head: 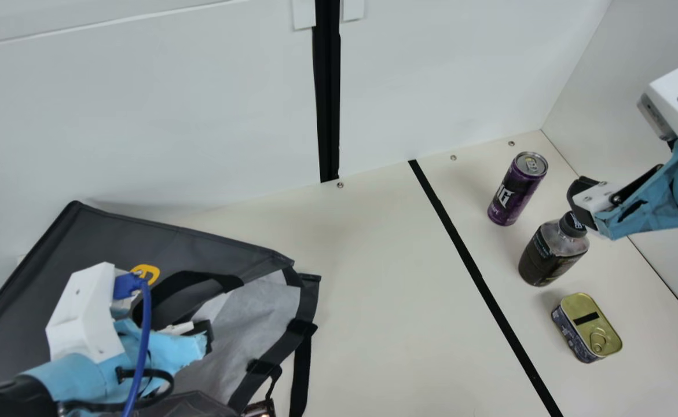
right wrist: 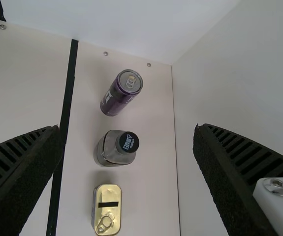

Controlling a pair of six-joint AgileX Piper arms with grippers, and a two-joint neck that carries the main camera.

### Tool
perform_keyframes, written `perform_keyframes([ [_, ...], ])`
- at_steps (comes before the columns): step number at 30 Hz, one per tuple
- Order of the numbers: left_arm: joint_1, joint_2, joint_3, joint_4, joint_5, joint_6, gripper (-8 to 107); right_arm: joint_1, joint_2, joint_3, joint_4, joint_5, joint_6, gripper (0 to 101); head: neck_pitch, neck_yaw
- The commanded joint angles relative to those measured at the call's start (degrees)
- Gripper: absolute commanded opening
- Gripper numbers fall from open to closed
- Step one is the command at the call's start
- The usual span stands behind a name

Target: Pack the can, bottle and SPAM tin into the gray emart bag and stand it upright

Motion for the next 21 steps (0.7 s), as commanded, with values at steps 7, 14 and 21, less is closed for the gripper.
perform_keyframes([
  [7, 0.00, 0.00, 0.00, 0.00, 0.00, 0.00, -8, 0.00, 0.00, 0.00, 0.00, 0.00, 0.00, 95, -1.30, -0.05],
  [14, 0.00, 0.00, 0.00, 0.00, 0.00, 0.00, -8, 0.00, 0.00, 0.00, 0.00, 0.00, 0.00, 95, -1.30, -0.05],
  [21, 0.00, 0.00, 0.00, 0.00, 0.00, 0.00, -8, 0.00, 0.00, 0.00, 0.00, 0.00, 0.00, 95, -1.30, -0.05],
])
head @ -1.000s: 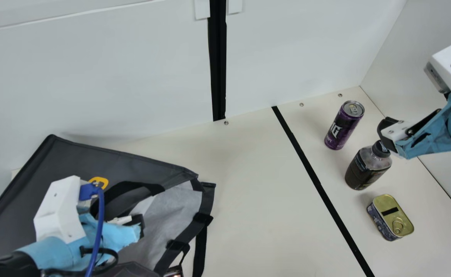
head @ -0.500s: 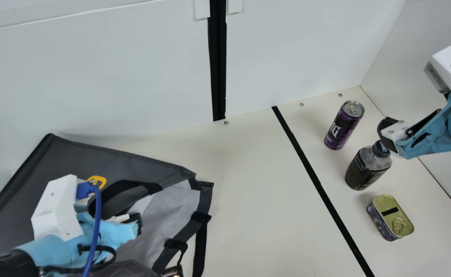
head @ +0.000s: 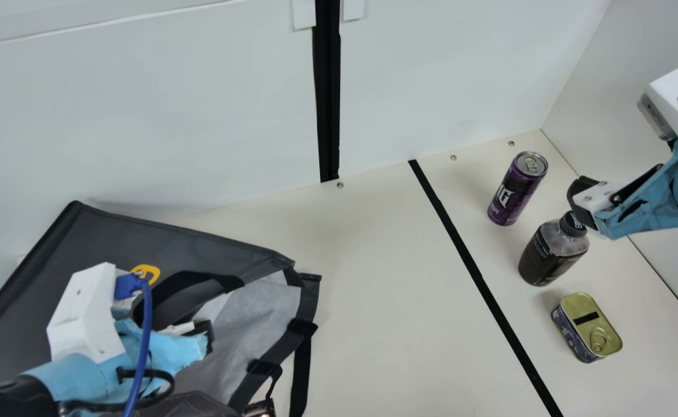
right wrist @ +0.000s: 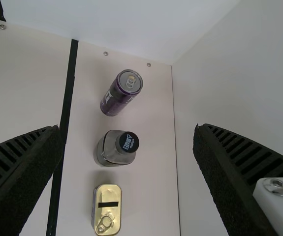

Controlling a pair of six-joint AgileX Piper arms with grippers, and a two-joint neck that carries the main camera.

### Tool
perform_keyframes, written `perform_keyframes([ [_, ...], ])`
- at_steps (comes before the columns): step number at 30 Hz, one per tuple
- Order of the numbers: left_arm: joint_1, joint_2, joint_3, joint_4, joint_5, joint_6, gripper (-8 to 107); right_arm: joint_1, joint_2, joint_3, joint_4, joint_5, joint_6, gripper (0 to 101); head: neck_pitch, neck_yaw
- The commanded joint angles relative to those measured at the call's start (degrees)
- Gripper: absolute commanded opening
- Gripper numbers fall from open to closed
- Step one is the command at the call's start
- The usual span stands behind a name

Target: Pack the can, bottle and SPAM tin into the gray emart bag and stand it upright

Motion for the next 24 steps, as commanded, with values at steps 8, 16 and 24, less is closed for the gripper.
perform_keyframes([
  [8, 0.00, 0.00, 0.00, 0.00, 0.00, 0.00, -8, 0.00, 0.00, 0.00, 0.00, 0.00, 0.00, 95, -1.30, -0.05],
  [16, 0.00, 0.00, 0.00, 0.00, 0.00, 0.00, -8, 0.00, 0.00, 0.00, 0.00, 0.00, 0.00, 95, -1.30, -0.05],
  [24, 0.00, 0.00, 0.00, 0.00, 0.00, 0.00, -8, 0.00, 0.00, 0.00, 0.00, 0.00, 0.00, 95, -1.30, -0.05],
])
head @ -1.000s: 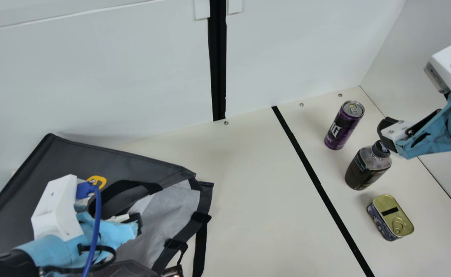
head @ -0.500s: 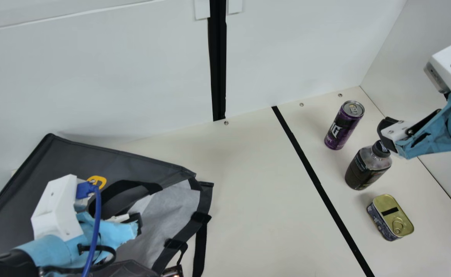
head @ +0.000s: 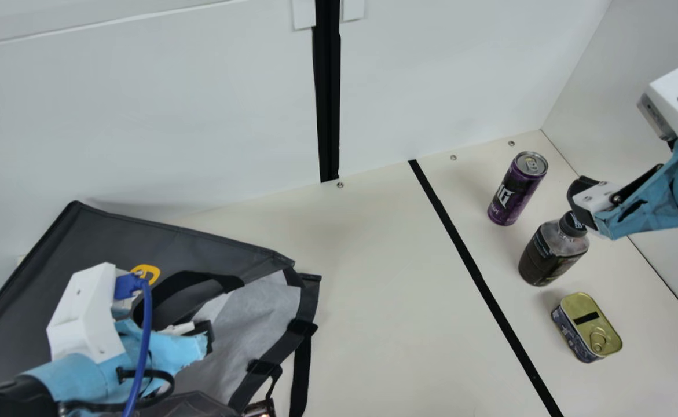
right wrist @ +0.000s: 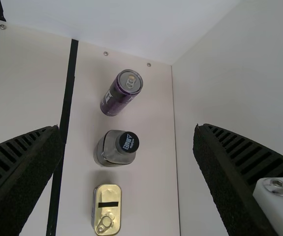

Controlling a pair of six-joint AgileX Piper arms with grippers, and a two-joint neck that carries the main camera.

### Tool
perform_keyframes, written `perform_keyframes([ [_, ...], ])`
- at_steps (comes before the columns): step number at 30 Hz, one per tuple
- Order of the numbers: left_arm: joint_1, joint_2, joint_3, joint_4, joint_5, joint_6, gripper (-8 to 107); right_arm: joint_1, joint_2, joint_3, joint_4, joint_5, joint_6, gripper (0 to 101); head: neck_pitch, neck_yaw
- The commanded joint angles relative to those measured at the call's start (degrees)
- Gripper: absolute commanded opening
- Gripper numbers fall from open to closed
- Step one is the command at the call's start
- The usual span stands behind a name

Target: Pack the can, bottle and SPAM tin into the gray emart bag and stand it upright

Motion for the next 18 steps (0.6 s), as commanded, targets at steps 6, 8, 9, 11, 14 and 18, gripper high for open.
perform_keyframes([
  [6, 0.00, 0.00, 0.00, 0.00, 0.00, 0.00, -8, 2.92, -0.69, 1.49, -2.68, -0.76, 2.59, 95, -1.30, -0.05],
  [8, 0.00, 0.00, 0.00, 0.00, 0.00, 0.00, -8, 3.66, -0.47, 1.61, -3.35, -0.96, 3.27, 95, -1.30, -0.05],
  [9, 0.00, 0.00, 0.00, 0.00, 0.00, 0.00, -8, 4.01, -0.31, 1.62, -3.67, -1.06, 3.60, 95, -1.30, -0.05],
  [11, 0.00, 0.00, 0.00, 0.00, 0.00, 0.00, -8, 4.68, 0.10, 1.59, -4.32, -1.29, 4.30, 95, -1.30, -0.05],
  [14, 0.00, 0.00, 0.00, 0.00, 0.00, 0.00, -8, 5.52, 1.03, 1.35, -5.37, -1.68, 5.44, 95, -1.30, -0.05],
  [18, 0.00, 0.00, 0.00, 0.00, 0.00, 0.00, -8, 6.11, 2.75, 0.56, -6.47, -2.12, 6.60, 95, -1.30, -0.05],
])
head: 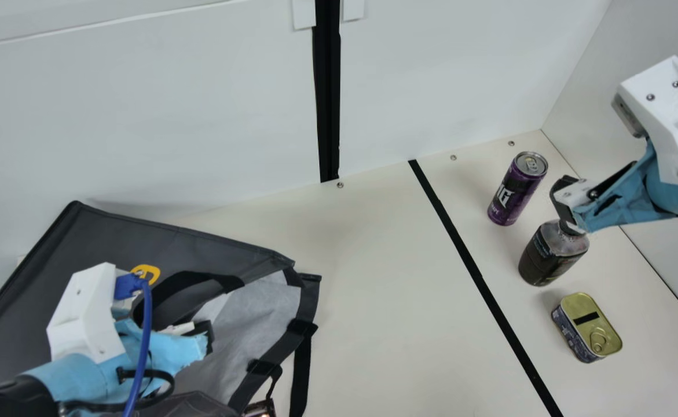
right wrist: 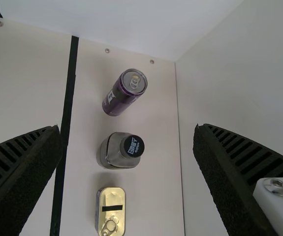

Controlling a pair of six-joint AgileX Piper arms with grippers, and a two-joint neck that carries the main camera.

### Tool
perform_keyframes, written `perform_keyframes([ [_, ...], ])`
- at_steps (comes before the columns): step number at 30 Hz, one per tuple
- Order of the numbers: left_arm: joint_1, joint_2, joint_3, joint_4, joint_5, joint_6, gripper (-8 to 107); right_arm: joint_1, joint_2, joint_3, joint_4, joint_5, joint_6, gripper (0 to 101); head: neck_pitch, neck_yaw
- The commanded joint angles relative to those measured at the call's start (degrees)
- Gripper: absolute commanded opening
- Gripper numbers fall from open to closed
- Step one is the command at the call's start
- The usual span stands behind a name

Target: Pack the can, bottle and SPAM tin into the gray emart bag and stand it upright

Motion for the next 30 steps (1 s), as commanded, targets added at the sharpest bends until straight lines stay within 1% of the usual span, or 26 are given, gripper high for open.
perform_keyframes([
  [1, 0.00, 0.00, 0.00, 0.00, 0.00, 0.00, -8, 0.11, 0.96, -0.47, -0.52, 0.00, 0.46, 95, -1.30, -0.05],
  [19, 0.00, 0.00, 0.00, 0.00, 0.00, 0.00, -8, 0.41, 11.12, -7.06, -2.14, 1.08, 3.06, 95, -1.30, -0.05],
  [30, 0.00, 0.00, 0.00, 0.00, 0.00, 0.00, -8, 0.85, 17.31, -10.23, -2.67, 1.38, 3.41, 95, -1.30, -0.05],
])
